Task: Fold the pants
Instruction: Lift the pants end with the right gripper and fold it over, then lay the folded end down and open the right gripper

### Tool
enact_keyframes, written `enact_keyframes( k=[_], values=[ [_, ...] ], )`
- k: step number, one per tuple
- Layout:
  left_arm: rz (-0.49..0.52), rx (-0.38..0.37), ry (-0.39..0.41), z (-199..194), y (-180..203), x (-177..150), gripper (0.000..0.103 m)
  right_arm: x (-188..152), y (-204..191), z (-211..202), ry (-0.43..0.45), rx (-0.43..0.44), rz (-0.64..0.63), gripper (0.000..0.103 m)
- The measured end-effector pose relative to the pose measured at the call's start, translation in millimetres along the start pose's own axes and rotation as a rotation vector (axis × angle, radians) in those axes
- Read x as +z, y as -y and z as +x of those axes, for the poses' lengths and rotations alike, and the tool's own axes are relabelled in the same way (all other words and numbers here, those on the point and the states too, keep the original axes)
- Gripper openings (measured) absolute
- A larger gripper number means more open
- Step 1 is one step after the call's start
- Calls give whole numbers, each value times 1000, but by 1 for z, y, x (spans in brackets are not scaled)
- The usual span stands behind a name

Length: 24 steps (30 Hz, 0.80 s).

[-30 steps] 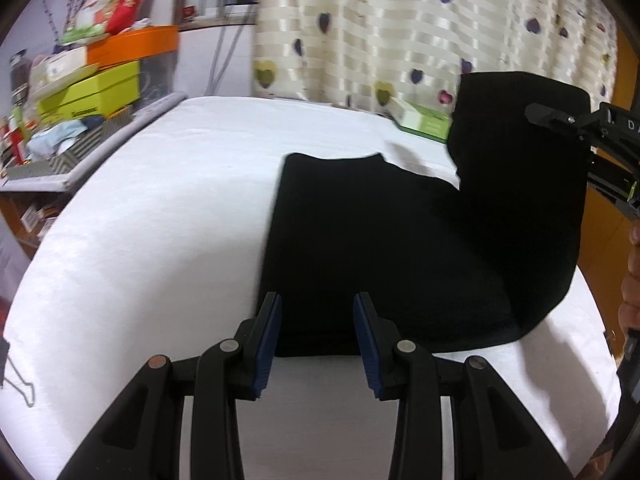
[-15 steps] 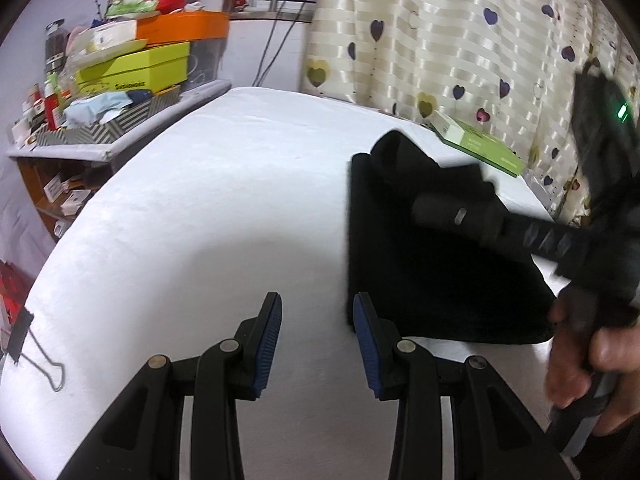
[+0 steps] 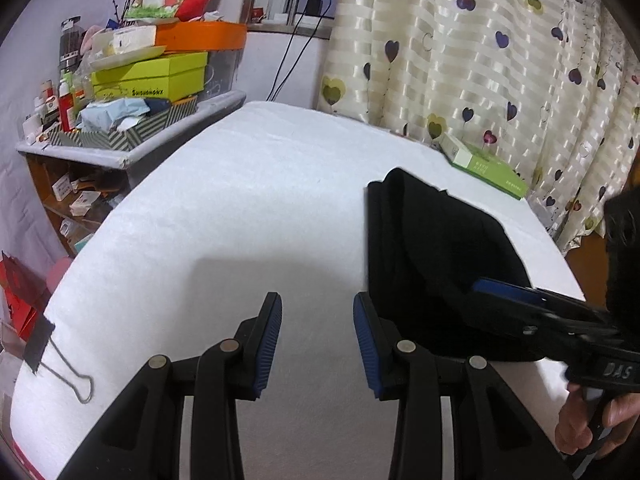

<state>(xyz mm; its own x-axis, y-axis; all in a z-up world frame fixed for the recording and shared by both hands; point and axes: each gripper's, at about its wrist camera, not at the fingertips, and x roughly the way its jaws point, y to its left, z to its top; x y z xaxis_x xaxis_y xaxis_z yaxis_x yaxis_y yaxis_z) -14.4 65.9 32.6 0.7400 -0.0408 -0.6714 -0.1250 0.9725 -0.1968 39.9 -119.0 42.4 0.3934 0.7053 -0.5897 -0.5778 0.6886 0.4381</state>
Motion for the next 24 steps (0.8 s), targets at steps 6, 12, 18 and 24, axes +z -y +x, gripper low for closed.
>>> enact_keyframes(
  k=[6, 12, 18, 24],
  values=[
    [55, -61, 26, -1, 29, 15, 40, -15, 41, -40, 89, -254, 76, 10],
    [152, -119, -1, 19, 67, 11, 40, -32, 57, -27, 11, -286, 101, 9],
    [166, -105, -42, 34, 63, -5, 42, -28, 64, -38, 6, -251, 84, 9],
    [172, -111, -36, 31, 58, -8, 42, -25, 77, -37, -8, -282, 96, 9]
  ],
)
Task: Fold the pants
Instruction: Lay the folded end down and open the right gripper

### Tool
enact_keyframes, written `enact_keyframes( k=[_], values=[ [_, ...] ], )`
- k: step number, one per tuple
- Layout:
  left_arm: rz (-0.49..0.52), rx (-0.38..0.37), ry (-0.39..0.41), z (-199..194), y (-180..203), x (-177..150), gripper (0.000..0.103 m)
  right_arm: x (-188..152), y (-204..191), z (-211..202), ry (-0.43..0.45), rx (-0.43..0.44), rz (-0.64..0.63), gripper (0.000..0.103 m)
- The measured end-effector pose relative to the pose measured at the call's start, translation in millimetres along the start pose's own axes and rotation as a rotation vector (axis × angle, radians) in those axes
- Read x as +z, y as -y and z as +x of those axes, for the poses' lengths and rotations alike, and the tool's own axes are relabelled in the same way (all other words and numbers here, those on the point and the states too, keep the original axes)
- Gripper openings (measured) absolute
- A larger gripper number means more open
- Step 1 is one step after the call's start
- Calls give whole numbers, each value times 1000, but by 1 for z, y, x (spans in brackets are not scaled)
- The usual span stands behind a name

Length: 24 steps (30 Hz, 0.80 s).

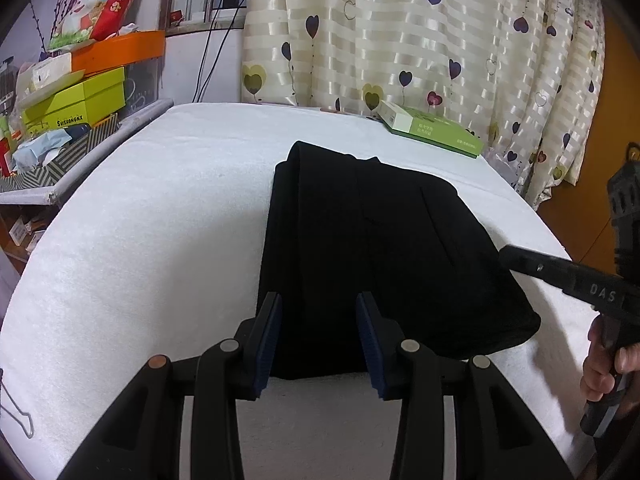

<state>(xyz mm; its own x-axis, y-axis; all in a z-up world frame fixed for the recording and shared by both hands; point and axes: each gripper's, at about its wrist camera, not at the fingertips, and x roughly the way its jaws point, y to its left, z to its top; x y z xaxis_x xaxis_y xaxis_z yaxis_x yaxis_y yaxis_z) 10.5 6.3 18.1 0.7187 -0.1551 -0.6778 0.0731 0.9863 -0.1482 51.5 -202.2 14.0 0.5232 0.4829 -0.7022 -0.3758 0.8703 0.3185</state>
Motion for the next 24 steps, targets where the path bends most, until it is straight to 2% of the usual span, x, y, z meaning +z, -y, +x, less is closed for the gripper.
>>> enact_keyframes(
  k=[1, 3, 6, 10, 13, 16, 20, 24],
  values=[
    [-8, -5, -1, -1, -2, 0, 42, -4, -2, 3, -20, -11, -21, 9],
    [-14, -7, -5, -1, -4, 0, 43, -14, -10, 0, 13, -45, -73, 9],
    [-22, 5, -14, -3, -3, 1, 45, -12, -8, -2, 3, -45, -51, 9],
    [-4, 41, 1, -13, 6, 11, 44, 1, -6, -10, 28, -53, -53, 9],
    [26, 31, 30, -12, 15, 28, 44, 20, -2, -7, 59, -81, -55, 9],
    [54, 26, 48, 2, 23, 47, 44, 43, 9, 10, 63, -97, -40, 9],
    [77, 44, 16, 36, 29, 68, 44, 61, 21, 33, 36, -127, -34, 9],
    [86, 60, -46, 65, 26, 68, 44, 69, 32, 55, 1, -144, -28, 23]
  ],
)
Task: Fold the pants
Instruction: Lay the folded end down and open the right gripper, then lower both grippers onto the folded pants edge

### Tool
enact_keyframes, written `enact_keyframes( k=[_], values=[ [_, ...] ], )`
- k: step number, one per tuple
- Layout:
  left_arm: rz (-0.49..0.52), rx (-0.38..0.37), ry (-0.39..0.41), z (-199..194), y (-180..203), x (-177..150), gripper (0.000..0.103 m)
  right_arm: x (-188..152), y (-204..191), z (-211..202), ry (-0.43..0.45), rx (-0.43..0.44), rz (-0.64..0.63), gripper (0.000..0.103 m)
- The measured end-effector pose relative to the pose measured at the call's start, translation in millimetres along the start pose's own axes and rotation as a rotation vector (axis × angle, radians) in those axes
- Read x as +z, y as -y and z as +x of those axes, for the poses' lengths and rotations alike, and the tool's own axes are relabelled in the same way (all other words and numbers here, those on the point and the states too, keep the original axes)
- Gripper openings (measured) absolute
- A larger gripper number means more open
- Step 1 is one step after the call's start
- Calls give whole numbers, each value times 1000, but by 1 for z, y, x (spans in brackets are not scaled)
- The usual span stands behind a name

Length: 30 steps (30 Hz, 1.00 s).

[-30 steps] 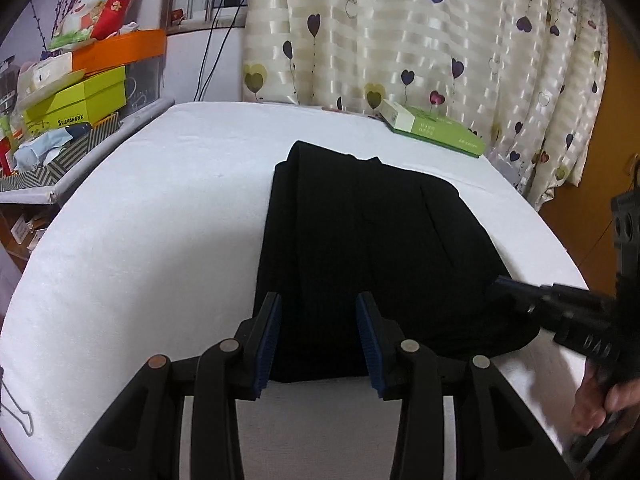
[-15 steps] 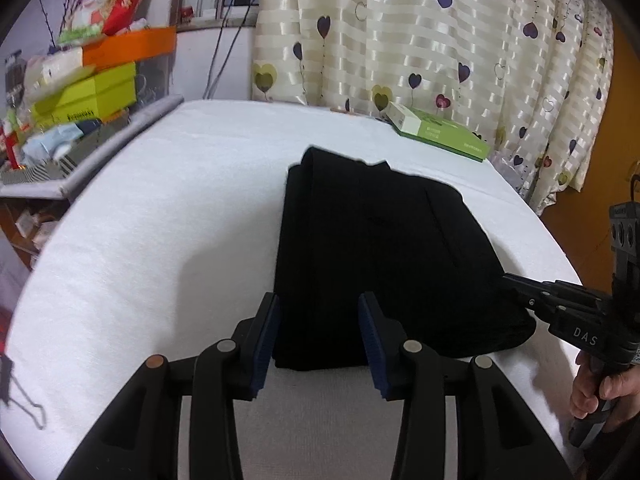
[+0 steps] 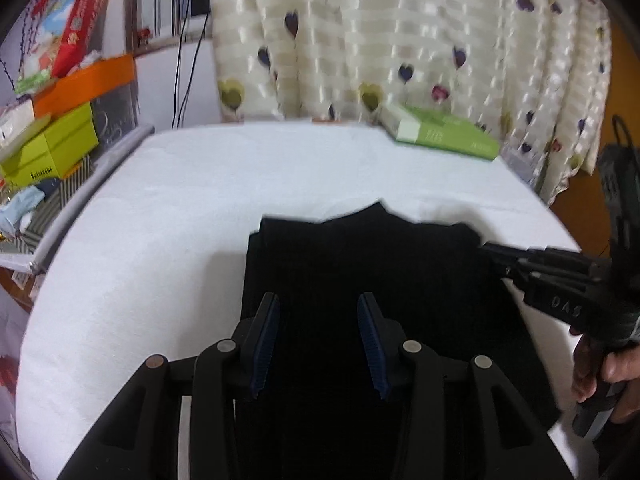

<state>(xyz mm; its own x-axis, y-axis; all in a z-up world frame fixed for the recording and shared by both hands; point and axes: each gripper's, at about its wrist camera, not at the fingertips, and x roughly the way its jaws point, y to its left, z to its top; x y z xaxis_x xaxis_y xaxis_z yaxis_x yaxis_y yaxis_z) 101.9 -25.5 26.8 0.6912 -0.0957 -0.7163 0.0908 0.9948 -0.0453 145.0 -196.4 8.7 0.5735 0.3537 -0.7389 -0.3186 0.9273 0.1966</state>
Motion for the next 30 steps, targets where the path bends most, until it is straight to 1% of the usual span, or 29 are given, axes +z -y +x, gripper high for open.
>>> enact_keyframes(
  k=[1, 4, 6, 8, 10, 12, 16, 18, 20, 23, 27, 30],
  values=[
    [-3, 0, -10, 5, -1, -2, 44, -1, 1, 3, -6, -3, 0, 24],
    [-8, -4, 7, 5, -4, -8, 45, -3, 2, 7, 5, -1, -6, 26],
    [-19, -13, 2, 6, -6, -8, 46, -2, 2, 6, 2, -2, -7, 26],
    [-25, -11, -3, 5, -8, -7, 46, -2, 1, 0, 0, -19, -12, 26],
    [-35, -12, -8, -2, -9, -7, 46, -8, -3, -15, 15, -24, -15, 29],
    [-34, -17, 11, -15, -10, -11, 46, -17, -7, -32, 34, 2, -10, 34],
    [-38, -29, 35, -38, -14, -25, 46, -45, -21, -61, 55, 40, -12, 37],
    [-44, -25, 36, -47, -15, -35, 46, -59, -30, -66, 43, 36, -32, 37],
    [-73, -17, 54, -58, -17, -44, 46, -71, -38, -70, 34, 22, -57, 37],
    [-83, -25, 76, -72, -16, -54, 46, -83, -46, -75, 47, 9, -76, 37],
    [-55, -20, 28, -62, -10, -64, 46, -87, -47, -70, 31, -21, -88, 39],
    [-58, -29, 29, -60, -12, -65, 46, -87, -44, -76, 24, -7, -68, 40]
  ],
)
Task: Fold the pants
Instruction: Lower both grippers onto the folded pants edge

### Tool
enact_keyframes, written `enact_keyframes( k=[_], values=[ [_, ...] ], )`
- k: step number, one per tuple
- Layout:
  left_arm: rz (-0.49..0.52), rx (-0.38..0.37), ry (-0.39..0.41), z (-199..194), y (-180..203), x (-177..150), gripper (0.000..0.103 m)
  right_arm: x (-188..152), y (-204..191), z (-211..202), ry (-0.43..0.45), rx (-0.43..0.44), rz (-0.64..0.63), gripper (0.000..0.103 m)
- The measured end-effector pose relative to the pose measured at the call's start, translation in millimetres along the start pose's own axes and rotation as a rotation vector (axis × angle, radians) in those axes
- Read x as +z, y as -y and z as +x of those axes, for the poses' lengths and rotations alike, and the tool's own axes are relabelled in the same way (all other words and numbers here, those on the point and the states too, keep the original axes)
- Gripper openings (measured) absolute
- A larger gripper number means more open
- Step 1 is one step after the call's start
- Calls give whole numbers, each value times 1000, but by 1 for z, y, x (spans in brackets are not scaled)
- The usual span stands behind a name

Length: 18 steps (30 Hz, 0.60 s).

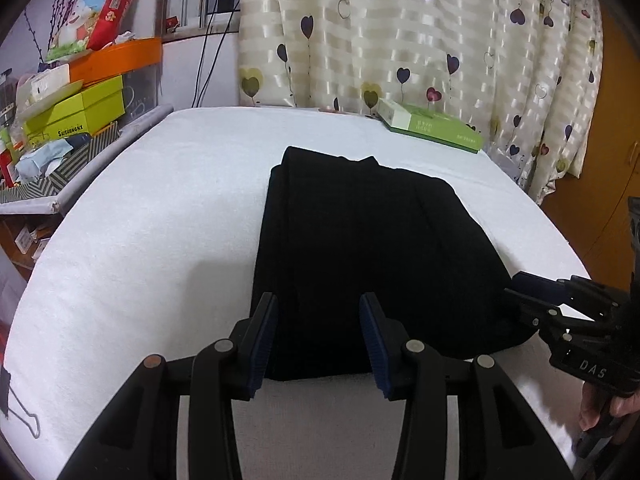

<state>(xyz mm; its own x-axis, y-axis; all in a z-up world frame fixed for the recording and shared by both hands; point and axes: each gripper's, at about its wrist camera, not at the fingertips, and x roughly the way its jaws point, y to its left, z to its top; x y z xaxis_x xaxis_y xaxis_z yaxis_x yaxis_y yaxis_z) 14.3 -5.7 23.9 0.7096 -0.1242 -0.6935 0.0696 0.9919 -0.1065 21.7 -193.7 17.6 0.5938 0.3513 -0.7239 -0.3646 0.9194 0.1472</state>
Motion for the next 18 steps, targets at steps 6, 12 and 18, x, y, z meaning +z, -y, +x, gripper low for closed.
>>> enact_keyframes(
  k=[6, 12, 18],
  values=[
    [-8, 27, 17, -1, -20, 6, 46, -2, 25, -11, 18, 61, 119, 46],
    [-54, -11, 7, -1, -37, 16, 46, 4, 42, -5, 14, 116, 193, 46],
    [-133, -96, -36, 20, -50, 28, 49, 16, 57, 14, -1, 170, 251, 46]
  ],
)
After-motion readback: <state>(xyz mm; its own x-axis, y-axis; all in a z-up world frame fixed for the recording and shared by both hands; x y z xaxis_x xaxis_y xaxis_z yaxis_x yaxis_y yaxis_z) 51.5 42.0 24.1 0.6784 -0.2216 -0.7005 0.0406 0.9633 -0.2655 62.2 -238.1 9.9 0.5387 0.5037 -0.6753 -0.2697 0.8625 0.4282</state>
